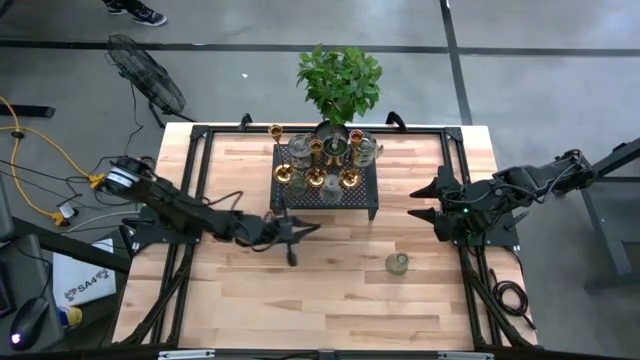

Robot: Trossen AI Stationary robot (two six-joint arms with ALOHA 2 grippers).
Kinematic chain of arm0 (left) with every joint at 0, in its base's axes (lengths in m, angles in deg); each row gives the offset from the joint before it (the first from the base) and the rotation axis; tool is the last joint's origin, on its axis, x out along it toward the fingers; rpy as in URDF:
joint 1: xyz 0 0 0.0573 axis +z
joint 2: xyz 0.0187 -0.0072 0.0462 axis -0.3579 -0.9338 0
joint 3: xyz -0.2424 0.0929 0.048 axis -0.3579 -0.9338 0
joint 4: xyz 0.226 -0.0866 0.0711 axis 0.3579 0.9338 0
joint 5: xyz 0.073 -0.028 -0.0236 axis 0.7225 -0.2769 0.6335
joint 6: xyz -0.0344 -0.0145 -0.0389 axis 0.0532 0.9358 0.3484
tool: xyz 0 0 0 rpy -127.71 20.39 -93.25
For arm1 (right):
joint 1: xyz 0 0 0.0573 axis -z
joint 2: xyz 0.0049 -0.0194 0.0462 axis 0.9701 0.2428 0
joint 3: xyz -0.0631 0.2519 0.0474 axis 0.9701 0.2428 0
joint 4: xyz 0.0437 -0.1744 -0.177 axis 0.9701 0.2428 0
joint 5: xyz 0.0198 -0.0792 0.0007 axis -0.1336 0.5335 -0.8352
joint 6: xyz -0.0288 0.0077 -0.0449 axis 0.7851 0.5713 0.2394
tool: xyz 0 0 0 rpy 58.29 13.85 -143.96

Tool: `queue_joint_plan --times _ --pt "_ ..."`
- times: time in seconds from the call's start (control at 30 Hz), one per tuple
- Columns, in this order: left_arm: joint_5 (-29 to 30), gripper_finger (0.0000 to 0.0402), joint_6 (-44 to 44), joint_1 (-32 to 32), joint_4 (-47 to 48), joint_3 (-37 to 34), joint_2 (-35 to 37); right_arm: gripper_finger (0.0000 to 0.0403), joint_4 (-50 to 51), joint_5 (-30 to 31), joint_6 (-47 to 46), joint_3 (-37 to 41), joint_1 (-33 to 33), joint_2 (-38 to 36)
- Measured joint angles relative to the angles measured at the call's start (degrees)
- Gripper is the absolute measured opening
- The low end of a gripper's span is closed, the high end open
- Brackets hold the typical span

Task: Pick & Place candle stick holders
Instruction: Put the green candle holder on the shelf aligned with the other green and transparent candle holders

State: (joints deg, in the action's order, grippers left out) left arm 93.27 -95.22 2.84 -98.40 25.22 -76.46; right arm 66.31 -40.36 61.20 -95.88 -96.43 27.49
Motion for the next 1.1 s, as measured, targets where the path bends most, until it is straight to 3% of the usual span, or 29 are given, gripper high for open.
queue_joint_plan --times 0.23,0.53,0.73,1.1 --pt "-9.96 0.0000 1.99 0.15 -0.49 -11.52 10.79 0.0233 0.00 0.00 0.00 0.00 0.00 0.00" --pt "-7.98 0.0000 8.95 0.17 -5.16 -26.54 22.11 0.0233 -0.02 0.00 0.00 0.00 0.00 -0.02" --pt "-10.43 0.0000 8.87 0.92 -11.02 -29.17 25.31 0.0233 0.00 0.00 0.00 0.00 0.00 0.00" --pt "-29.40 0.0000 11.65 13.89 -11.80 -30.21 30.54 0.0233 0.00 0.00 -0.01 0.00 0.00 -0.01"
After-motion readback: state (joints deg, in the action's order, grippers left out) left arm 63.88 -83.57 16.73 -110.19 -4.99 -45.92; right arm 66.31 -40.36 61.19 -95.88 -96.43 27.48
